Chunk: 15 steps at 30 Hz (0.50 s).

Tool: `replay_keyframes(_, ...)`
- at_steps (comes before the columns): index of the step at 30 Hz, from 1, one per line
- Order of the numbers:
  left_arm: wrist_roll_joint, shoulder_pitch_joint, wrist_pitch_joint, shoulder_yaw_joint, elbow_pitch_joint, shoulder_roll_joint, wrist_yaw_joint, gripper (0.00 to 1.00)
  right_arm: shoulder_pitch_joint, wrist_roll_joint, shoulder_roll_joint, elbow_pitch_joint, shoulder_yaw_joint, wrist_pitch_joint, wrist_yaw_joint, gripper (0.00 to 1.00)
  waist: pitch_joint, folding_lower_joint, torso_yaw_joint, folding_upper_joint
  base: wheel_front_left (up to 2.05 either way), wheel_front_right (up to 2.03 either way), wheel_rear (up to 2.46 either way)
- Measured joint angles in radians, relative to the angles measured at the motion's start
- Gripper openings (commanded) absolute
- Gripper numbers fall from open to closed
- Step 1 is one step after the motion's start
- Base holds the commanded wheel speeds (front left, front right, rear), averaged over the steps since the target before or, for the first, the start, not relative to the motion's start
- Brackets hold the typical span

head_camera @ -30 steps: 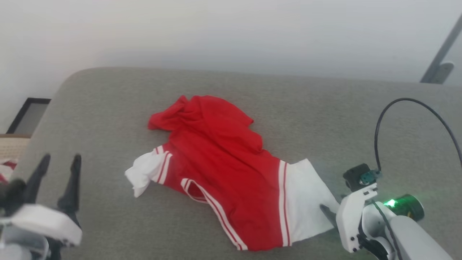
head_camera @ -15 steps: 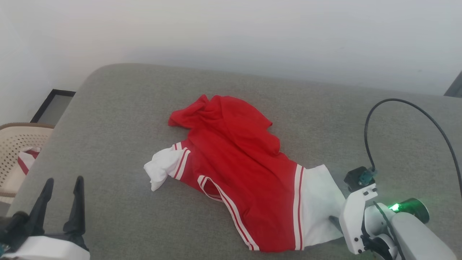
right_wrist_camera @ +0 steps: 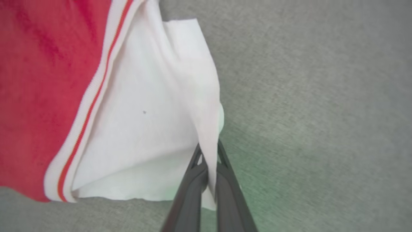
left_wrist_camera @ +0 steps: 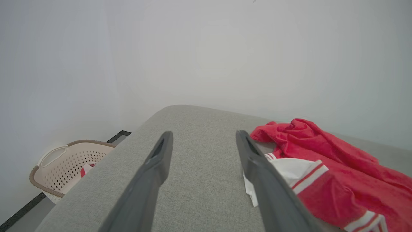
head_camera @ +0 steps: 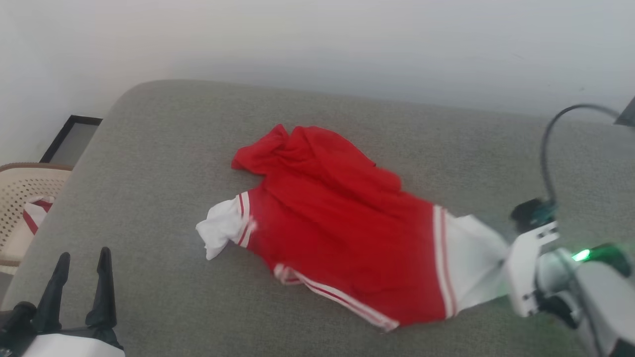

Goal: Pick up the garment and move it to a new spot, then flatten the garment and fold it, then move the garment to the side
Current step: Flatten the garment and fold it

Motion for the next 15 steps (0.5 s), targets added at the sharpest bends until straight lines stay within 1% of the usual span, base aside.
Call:
replay_keyframes(4,0.013,0.0,0.0,0.007,-0.008,-0.01,-0.004,1.0,-0.026,-0.008,-0.057,0.008,-0.038,-0.005,0.0,0.0,0.004,0.0,-0.009,0.0,0.0,0.0,0.0)
replay_keyframes(9,0.014,0.0,0.0,-0.01,-0.016,-0.003,-0.004,1.0,-0.042,-0.021,-0.126,0.035,-0.09,0.002,0.0,0.0,0.008,0.0,-0.02,0.0,0.0,0.0,0.0)
replay_keyframes(12,0.011,0.0,0.0,-0.015,-0.02,0.004,-0.005,1.0,-0.042,-0.023,-0.144,0.064,-0.116,0.011,0.0,0.0,0.009,0.0,-0.027,0.0,0.0,0.0,0.0)
replay_keyframes(15,0.007,0.0,0.0,-0.024,-0.019,0.011,-0.005,1.0,-0.042,-0.023,-0.142,0.101,-0.131,0.012,0.0,0.0,0.008,0.0,-0.033,0.0,0.0,0.0,0.0)
